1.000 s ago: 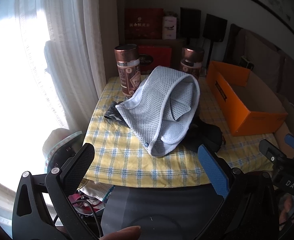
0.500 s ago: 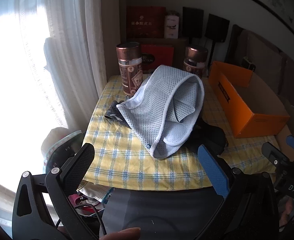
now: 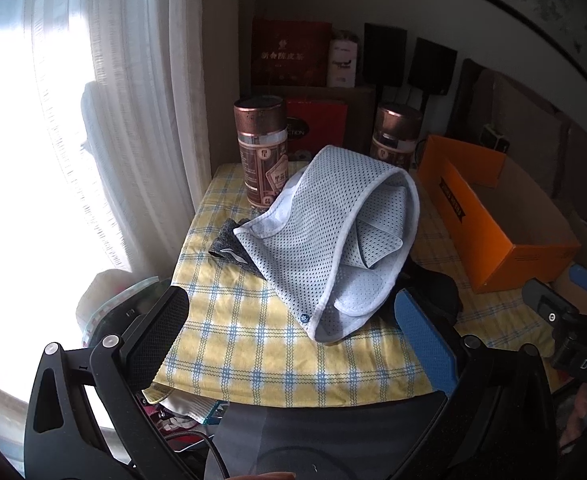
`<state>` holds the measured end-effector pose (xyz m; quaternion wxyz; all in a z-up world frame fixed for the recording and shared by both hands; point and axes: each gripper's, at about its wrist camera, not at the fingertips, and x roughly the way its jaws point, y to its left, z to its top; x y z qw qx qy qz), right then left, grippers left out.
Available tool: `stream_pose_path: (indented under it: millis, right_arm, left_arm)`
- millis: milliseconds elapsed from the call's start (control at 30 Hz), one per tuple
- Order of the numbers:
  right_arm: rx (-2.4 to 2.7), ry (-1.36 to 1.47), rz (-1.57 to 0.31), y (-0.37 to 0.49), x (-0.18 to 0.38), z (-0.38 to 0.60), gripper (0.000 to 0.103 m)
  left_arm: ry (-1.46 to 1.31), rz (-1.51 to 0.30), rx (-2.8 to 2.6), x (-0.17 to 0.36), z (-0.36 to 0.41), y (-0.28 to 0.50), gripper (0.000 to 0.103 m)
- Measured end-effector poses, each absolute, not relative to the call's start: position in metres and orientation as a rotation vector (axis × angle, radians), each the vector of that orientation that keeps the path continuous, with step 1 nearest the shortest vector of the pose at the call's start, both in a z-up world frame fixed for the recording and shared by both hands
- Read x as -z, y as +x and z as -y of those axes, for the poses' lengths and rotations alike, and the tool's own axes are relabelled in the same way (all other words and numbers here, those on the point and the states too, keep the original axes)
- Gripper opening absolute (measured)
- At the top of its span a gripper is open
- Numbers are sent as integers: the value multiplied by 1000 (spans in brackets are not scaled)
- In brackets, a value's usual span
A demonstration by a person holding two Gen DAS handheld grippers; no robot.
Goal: Organize objects
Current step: 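Move both grippers toward the two brown jars behind the mesh cloth, then close the left gripper on one brown jar while the right gripper grasps the other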
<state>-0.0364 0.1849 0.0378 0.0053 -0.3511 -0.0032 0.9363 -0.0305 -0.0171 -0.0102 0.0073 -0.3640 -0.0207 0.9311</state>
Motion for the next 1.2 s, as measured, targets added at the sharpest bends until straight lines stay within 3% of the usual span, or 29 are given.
stream_pose_path:
  millis: [867, 1200]
  right_arm:
    - [-3041, -1149, 5, -128, -50, -152, 102]
    - [-3104, -1274, -115, -167, -44, -141, 86]
  left_arm:
    - [-1156, 82, -2841, 25, 36, -110, 102]
    - [-1168, 104, -2749, 52, 29, -123, 102]
